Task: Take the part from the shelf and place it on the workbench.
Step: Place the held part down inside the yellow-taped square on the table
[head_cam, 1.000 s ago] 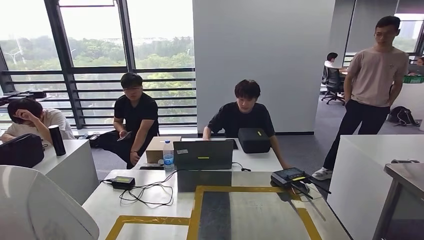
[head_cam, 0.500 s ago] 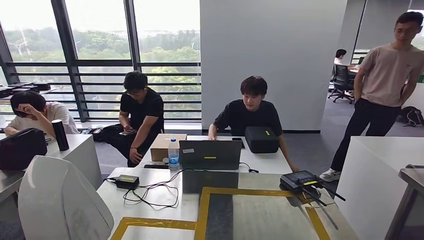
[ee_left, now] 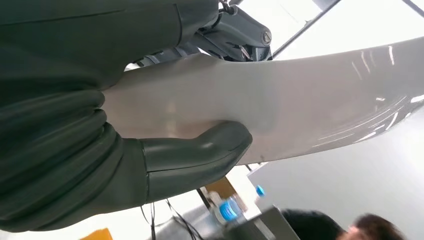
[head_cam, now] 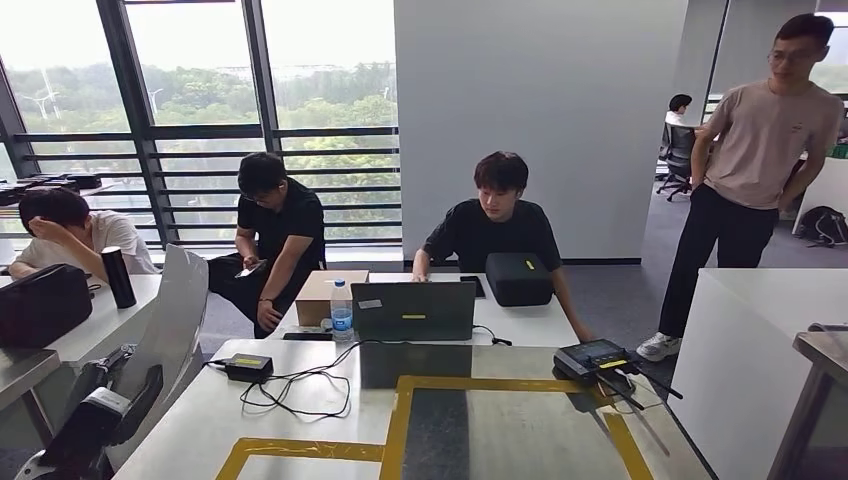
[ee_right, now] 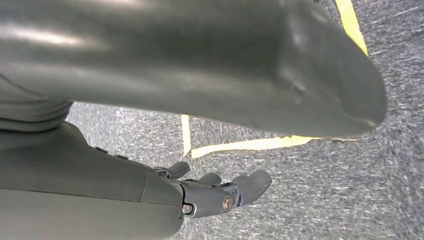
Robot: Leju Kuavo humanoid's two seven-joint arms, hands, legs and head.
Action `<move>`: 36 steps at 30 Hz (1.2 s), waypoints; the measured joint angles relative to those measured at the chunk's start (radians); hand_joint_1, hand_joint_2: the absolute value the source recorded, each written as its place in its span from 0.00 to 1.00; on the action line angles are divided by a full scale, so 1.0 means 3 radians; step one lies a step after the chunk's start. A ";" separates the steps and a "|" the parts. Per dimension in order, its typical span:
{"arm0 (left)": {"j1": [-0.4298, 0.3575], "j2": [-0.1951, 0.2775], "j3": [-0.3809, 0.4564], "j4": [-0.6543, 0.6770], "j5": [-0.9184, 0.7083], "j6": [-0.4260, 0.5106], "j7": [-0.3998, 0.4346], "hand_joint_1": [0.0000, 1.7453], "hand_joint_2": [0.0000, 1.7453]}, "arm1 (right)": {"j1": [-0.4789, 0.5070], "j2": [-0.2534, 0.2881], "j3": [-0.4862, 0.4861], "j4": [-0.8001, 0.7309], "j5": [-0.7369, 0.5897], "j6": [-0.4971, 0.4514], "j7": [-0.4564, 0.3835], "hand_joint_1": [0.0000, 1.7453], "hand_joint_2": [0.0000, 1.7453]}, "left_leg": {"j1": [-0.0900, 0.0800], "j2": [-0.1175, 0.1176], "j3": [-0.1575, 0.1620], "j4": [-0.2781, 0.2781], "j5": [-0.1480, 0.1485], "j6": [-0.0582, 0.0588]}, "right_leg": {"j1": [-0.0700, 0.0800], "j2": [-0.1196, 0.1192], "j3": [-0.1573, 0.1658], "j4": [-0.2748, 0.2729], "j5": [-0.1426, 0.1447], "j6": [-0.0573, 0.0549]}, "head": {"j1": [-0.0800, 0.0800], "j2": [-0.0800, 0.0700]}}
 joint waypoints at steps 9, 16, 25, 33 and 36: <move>-0.1065 -0.0408 -0.0455 0.1599 -0.0464 0.0515 0.0538 1.00 1.00 | -0.0002 -0.0003 0.0017 0.0000 -0.0099 -0.0118 0.0107 0.00 0.00 | -0.0006 -0.0005 -0.0001 0.0001 -0.0005 0.0010 | -0.0015 -0.0001 0.0016 -0.0020 0.0004 0.0005 | 0.0000 0.0000; -0.1090 -0.0908 -0.0639 0.1978 -0.0565 0.0475 0.0510 1.00 1.00 | 0.0002 -0.0016 0.0017 0.0000 -0.0080 -0.0127 0.0175 0.00 0.00 | -0.0013 -0.0005 -0.0001 0.0001 -0.0013 0.0024 | -0.0023 0.0002 0.0022 -0.0033 0.0006 0.0012 | 0.0001 0.0000; -0.0808 -0.1299 -0.0919 0.2141 -0.0825 0.0359 0.0476 1.00 1.00 | 0.0000 -0.0027 0.0025 0.0000 0.0009 -0.0054 -0.0017 0.00 0.00 | -0.0017 -0.0003 -0.0001 0.0001 -0.0019 0.0033 | -0.0024 0.0003 0.0025 -0.0036 0.0002 0.0020 | 0.0001 0.0000; -0.0728 -0.1315 -0.1070 0.2204 -0.1036 0.0372 0.0760 1.00 1.00 | 0.0001 -0.0028 0.0033 0.0000 0.0009 -0.0055 0.0013 0.00 0.00 | -0.0019 -0.0003 -0.0001 0.0000 -0.0019 0.0033 | -0.0021 0.0003 0.0025 -0.0036 0.0000 0.0021 | 0.0001 0.0000; -0.0696 -0.1280 -0.1216 0.2261 -0.1259 0.0391 0.1107 1.00 1.00 | 0.0000 -0.0028 0.0034 0.0000 -0.0006 -0.0066 0.0083 0.00 0.00 | -0.0019 -0.0004 -0.0002 -0.0001 -0.0019 0.0033 | -0.0019 0.0001 0.0026 -0.0036 -0.0001 0.0022 | 0.0001 0.0000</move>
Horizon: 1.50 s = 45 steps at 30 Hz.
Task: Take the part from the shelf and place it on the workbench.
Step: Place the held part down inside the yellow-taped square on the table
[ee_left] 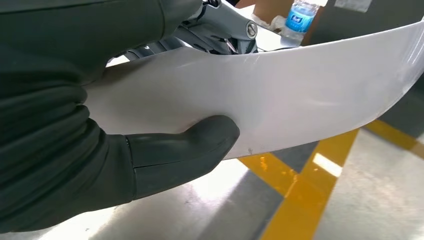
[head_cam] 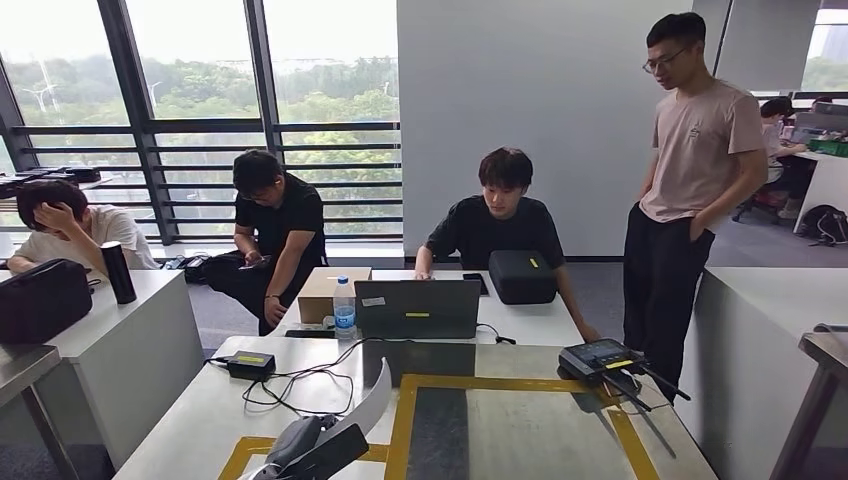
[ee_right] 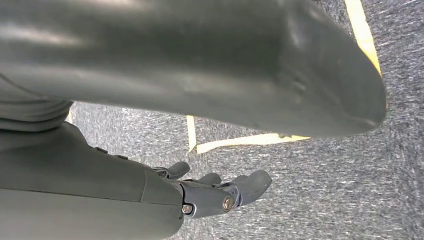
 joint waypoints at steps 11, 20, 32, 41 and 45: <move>0.0050 0.0252 -0.0241 0.0073 -0.0327 0.0194 0.0495 1.00 1.00 | 0.0003 -0.0007 0.0000 0.0000 -0.0023 0.0010 0.0007 0.00 0.00 | 0.0000 0.0001 0.0000 0.0000 0.0000 0.0000 | 0.0000 0.0001 0.0000 0.0000 -0.0001 0.0000 | 0.0000 0.0000; 0.0077 0.0329 -0.0275 0.0079 -0.0388 0.0423 0.0388 0.00 1.00 | 0.0003 -0.0008 0.0000 0.0000 -0.0006 0.0030 -0.0018 0.00 0.00 | 0.0000 0.0000 0.0000 0.0000 0.0000 0.0000 | -0.0004 0.0000 0.0001 0.0000 -0.0002 0.0002 | 0.0000 0.0000; 0.0054 0.0294 -0.0055 0.0034 0.0207 0.0217 -0.0076 0.00 0.00 | 0.0003 -0.0008 0.0000 0.0000 -0.0003 0.0020 0.0003 0.00 0.00 | 0.0001 0.0000 0.0001 0.0000 0.0000 0.0000 | -0.0005 0.0000 -0.0001 0.0000 -0.0002 0.0002 | 0.0000 0.0000; -0.0257 0.0235 0.0173 -0.0168 0.0349 0.0418 -0.0635 0.00 0.00 | 0.0007 -0.0006 0.0000 0.0000 0.0016 0.0011 -0.0046 0.00 0.00 | -0.0022 0.0001 -0.0004 0.0020 -0.0021 0.0041 | -0.0021 0.0000 0.0005 -0.0010 0.0001 0.0030 | 0.0000 0.0000; -0.0356 0.0232 0.0222 -0.0335 0.0407 0.0489 -0.0826 0.00 0.00 | 0.0009 -0.0007 0.0000 0.0000 0.0043 0.0015 -0.0094 0.00 0.00 | -0.0002 0.0011 0.0032 -0.0055 0.0031 0.0091 | -0.0021 0.0000 0.0014 0.0000 -0.0019 0.0077 | -0.0001 0.0000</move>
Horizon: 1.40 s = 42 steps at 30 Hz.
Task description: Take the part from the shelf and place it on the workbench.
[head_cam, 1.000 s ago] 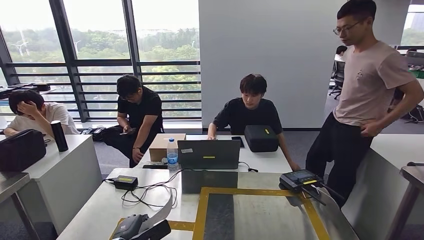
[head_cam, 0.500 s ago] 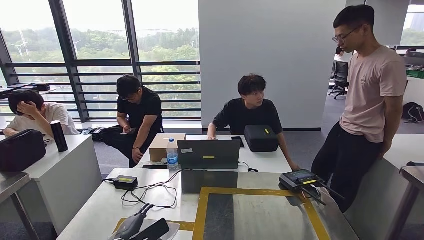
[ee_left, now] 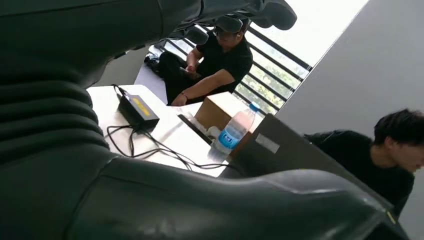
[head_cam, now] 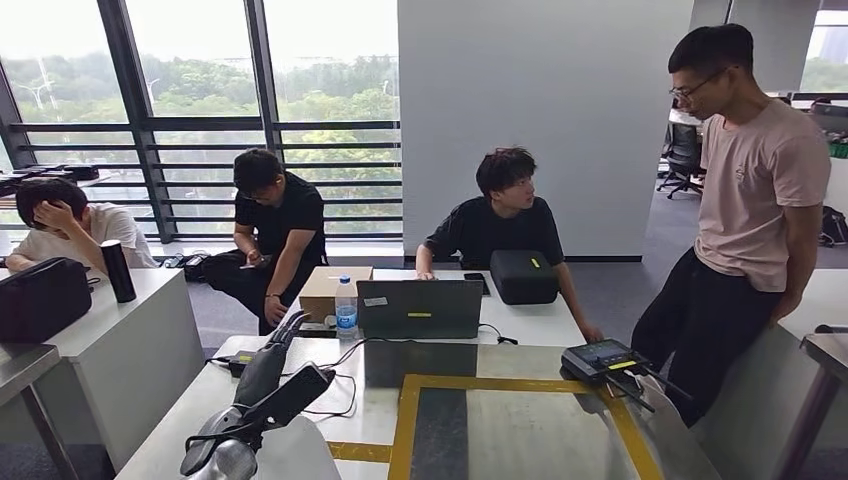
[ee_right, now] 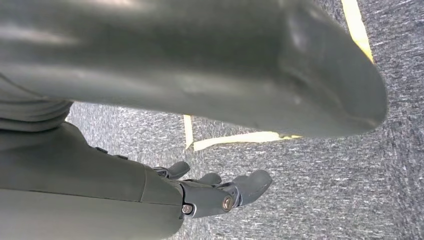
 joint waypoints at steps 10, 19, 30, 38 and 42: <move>0.0040 0.0000 0.0030 -0.0377 0.0069 0.0035 -0.0075 0.00 0.00 | 0.0000 0.0005 0.0003 0.0001 0.0052 0.0013 -0.0033 0.00 0.00 | 0.0092 0.0010 -0.0077 0.0024 0.0055 -0.0081 | -0.0099 0.0012 -0.0063 0.0182 -0.0005 0.0154 | 0.0006 0.0000; 0.0114 0.0047 0.0028 -0.0508 0.0087 0.0038 -0.0039 0.00 0.00 | -0.0007 0.0010 0.0009 0.0003 0.0074 0.0015 -0.0009 0.00 0.00 | 0.0084 0.0010 -0.0376 0.0708 -0.0407 -0.0229 | -0.0072 0.0020 -0.0207 0.0071 0.0174 -0.0099 | -0.0012 0.0000; 0.0144 0.0034 0.0025 -0.0579 0.0076 0.0040 0.0024 0.00 0.00 | -0.0008 0.0012 0.0009 0.0003 0.0073 0.0015 0.0025 0.00 0.00 | -0.0023 0.0014 0.0281 0.0035 -0.0301 -0.0035 | -0.0026 0.0011 -0.0419 0.0017 0.0467 0.0008 | -0.0014 0.0000; 0.0152 0.0014 0.0025 -0.0564 0.0069 0.0048 0.0037 0.00 0.00 | -0.0010 0.0008 0.0009 0.0003 0.0073 0.0015 0.0021 0.00 0.00 | -0.0007 0.0030 -0.0041 -0.0011 0.0027 0.0037 | -0.0021 0.0005 -0.0498 0.0805 -0.0063 0.0071 | -0.0001 0.0000; 0.0156 0.0020 0.0024 -0.0571 0.0053 0.0082 0.0047 0.00 0.00 | -0.0027 0.0006 0.0009 0.0002 0.0061 0.0015 0.0032 0.00 0.00 | -0.0014 0.0032 -0.0183 0.0031 0.0142 -0.0024 | 0.0000 0.0002 0.0055 0.0078 -0.0004 0.0015 | -0.0001 0.0000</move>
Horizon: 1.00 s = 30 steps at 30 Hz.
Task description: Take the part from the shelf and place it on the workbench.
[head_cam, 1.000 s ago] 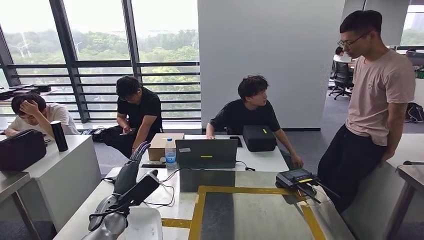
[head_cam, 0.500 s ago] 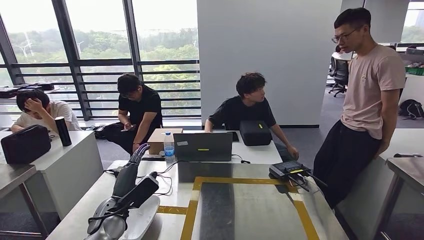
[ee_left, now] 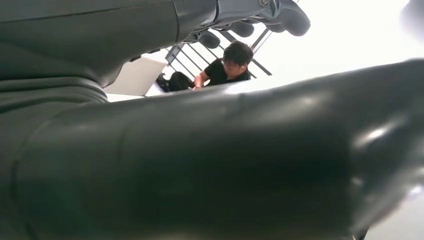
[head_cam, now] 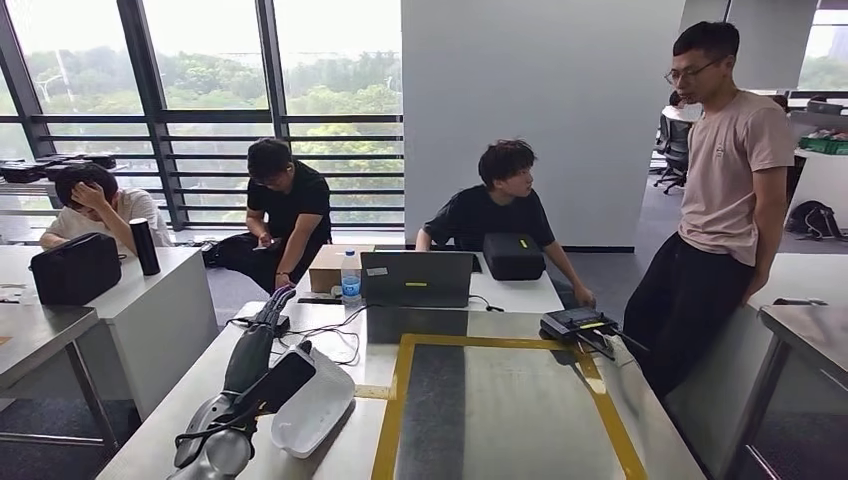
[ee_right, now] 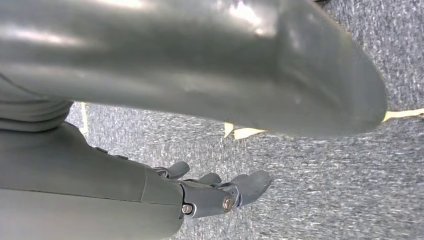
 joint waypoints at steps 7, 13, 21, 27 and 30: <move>-0.0005 0.0041 -0.0008 0.0017 -0.0030 0.0036 0.0029 0.00 0.00 | -0.0013 0.0002 -0.0002 0.0000 -0.0027 -0.0002 0.0015 0.00 0.00 | 0.0021 -0.0004 -0.0172 0.0428 -0.0394 -0.0129 | -0.0013 -0.0020 -0.0130 -0.0123 0.0185 -0.0147 | -0.0010 0.0000; 0.0008 0.0052 -0.0011 0.0038 -0.0042 0.0050 0.0031 0.00 0.00 | -0.0012 0.0002 -0.0003 0.0000 -0.0031 -0.0002 0.0015 0.00 0.00 | 0.0050 -0.0004 0.0175 0.0570 -0.0430 -0.0155 | -0.0019 -0.0029 -0.0413 -0.0099 0.0406 -0.0105 | -0.0016 0.0000; -0.0004 0.0243 -0.0014 0.0019 -0.0097 0.0240 -0.0001 0.00 0.00 | 0.0010 0.0004 -0.0005 0.0000 -0.0096 -0.0024 0.0044 0.00 0.00 | 0.0021 0.0013 0.0431 -0.0022 -0.0368 0.0047 | -0.0037 -0.0006 -0.0572 0.0075 0.0321 0.0047 | -0.0006 0.0000; 0.0306 0.0680 0.0072 -0.0193 -0.0020 0.0513 -0.0021 0.00 0.00 | 0.0018 0.0005 -0.0050 0.0000 -0.0221 -0.0082 0.0098 0.00 0.00 | -0.0005 0.0027 0.0131 -0.0009 -0.0133 0.0059 | -0.0004 -0.0008 -0.0515 0.0741 -0.0017 0.0012 | 0.0004 0.0000; 0.0735 0.0902 0.0307 -0.0421 0.0256 0.0573 0.0008 0.00 0.00 | 0.0013 0.0005 -0.0100 -0.0001 -0.0292 -0.0108 0.0123 0.00 0.00 | -0.0015 0.0054 0.0065 -0.0007 -0.0051 0.0017 | 0.0034 0.0000 0.0012 0.0053 0.0011 -0.0061 | 0.0005 0.0000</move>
